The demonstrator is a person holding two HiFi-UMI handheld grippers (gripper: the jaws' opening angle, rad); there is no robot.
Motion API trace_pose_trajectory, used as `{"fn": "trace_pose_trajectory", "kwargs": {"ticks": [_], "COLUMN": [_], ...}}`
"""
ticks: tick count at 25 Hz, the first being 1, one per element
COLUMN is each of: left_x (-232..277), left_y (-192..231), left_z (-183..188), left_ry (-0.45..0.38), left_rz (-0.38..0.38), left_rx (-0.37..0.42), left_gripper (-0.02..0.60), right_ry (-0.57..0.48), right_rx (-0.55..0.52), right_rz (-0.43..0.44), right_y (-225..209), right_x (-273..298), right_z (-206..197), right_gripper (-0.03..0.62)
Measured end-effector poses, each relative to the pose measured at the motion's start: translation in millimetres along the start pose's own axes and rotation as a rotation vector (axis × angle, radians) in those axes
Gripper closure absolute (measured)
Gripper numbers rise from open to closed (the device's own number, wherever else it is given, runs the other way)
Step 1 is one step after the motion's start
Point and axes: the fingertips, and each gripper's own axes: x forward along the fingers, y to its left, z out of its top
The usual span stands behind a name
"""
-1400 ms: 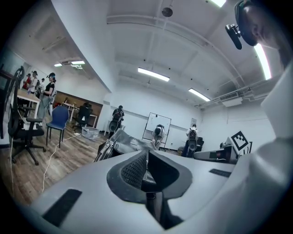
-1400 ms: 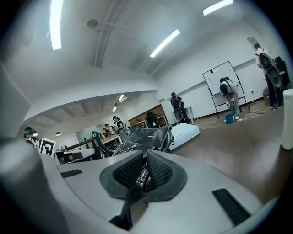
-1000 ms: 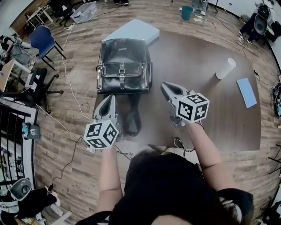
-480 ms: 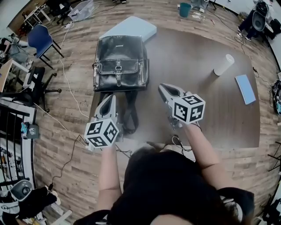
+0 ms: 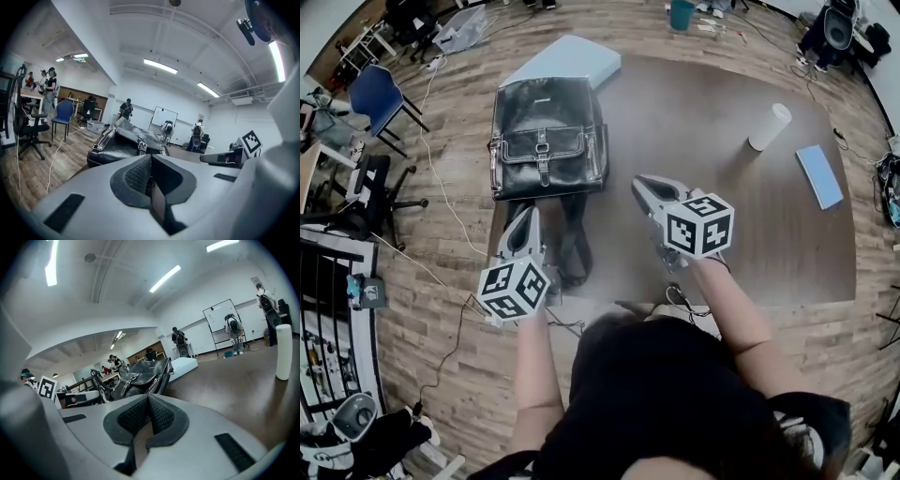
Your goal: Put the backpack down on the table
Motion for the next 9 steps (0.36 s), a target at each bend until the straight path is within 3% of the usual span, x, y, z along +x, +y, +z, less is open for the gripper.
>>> {"fn": "trace_pose_trajectory", "kwargs": {"ticks": [9], "left_x": [-5.2], "left_y": [0.9], "left_z": [2.9], "left_ry": [-0.001], "left_rz": [0.016], "left_rx": [-0.001], "left_gripper": [0.549], "right_ry": [-0.006], "right_rx": [0.024], "right_rz": [0.008], "right_y": [-0.4], "right_x": [-4.3], "right_z": [0.0], "right_gripper": [0.577]}}
